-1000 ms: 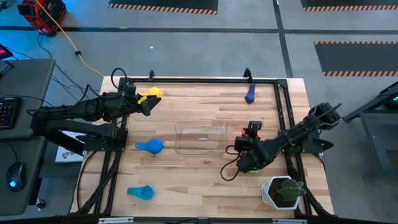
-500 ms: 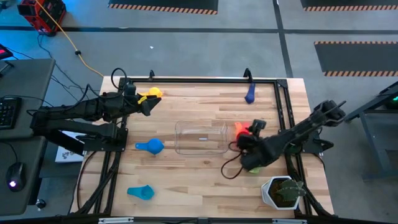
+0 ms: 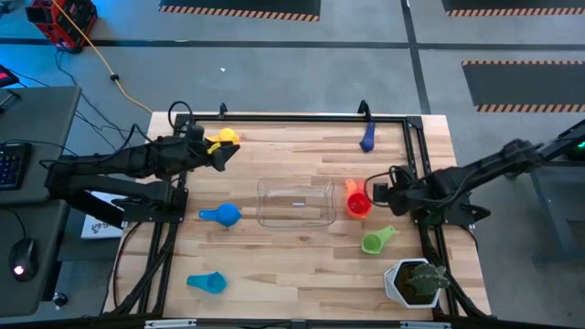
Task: Nest measuring cups in basket
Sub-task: Move the stacked measuring cups to the top left of the table
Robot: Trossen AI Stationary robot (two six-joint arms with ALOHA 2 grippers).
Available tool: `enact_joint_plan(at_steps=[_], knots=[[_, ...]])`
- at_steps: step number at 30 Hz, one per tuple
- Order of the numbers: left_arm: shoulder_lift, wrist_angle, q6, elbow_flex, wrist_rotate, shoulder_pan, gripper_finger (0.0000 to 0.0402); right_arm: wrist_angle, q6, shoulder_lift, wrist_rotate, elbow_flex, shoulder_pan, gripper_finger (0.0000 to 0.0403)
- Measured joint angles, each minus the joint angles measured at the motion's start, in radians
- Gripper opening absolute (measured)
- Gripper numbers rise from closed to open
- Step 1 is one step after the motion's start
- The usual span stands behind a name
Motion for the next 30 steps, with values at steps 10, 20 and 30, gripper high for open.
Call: enact_joint_plan(at_steps=[10, 20, 30], knots=[[0.068, 0.003, 0.000, 0.000, 0.000, 0.000, 0.0218, 0.184, -0.216, 0.054, -0.162, -0.104, -0.123, 0.0195], [0.086, 0.036, 0.000, 0.000, 0.005, 0.000, 0.0218, 0.237, -0.581, 0.261, -0.290, -0.030, -0.259, 0.0195], [0.018, 0.044, 0.107, 0.027, 0.097, 0.000, 0.0218, 0.239, -0.702, 0.362, -0.299, -0.012, -0.291, 0.0193]])
